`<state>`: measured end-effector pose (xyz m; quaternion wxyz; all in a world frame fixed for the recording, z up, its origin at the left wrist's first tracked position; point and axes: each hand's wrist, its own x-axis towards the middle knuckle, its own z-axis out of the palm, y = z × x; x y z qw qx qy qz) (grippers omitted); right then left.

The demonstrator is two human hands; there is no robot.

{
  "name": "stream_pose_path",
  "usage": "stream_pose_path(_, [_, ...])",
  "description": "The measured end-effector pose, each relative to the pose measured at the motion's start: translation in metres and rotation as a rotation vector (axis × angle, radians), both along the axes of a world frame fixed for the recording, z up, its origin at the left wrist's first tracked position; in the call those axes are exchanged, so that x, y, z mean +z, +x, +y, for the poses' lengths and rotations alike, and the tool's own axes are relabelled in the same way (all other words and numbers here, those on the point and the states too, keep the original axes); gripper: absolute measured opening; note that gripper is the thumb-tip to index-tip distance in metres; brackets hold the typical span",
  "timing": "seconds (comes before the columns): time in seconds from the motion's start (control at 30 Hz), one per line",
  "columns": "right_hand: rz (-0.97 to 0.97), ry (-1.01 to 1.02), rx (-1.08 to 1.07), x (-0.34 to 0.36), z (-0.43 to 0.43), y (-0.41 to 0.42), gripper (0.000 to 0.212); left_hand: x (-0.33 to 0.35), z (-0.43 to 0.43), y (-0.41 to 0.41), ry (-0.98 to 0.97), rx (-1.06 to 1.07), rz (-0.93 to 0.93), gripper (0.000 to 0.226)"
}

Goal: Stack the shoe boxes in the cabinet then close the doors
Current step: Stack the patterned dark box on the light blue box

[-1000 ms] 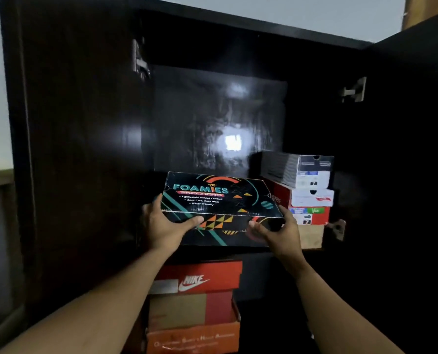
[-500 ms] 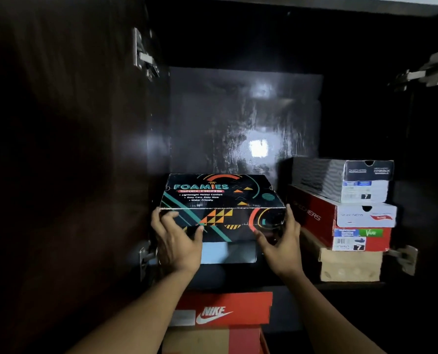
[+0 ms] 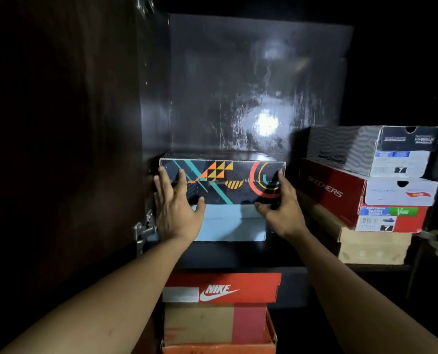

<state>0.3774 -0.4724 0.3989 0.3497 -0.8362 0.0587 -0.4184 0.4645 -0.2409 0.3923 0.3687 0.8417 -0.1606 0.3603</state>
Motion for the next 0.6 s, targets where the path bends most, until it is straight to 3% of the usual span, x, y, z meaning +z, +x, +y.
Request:
stream_pose_path(0.17, [0.041, 0.031, 0.018, 0.001, 0.005, 0.011, 0.101, -0.004, -0.006, 0.012, 0.122, -0.031, 0.173, 0.089])
stream_pose_path(0.43, [0.215, 0.049, 0.088, 0.014, -0.002, 0.006, 0.115, 0.005, -0.001, 0.01, 0.116, -0.059, 0.237, 0.092])
stream_pose_path(0.6, [0.234, 0.017, 0.038, 0.027, 0.008, -0.03, 0.102, 0.022, 0.012, -0.011, 0.127, -0.135, 0.289, 0.094])
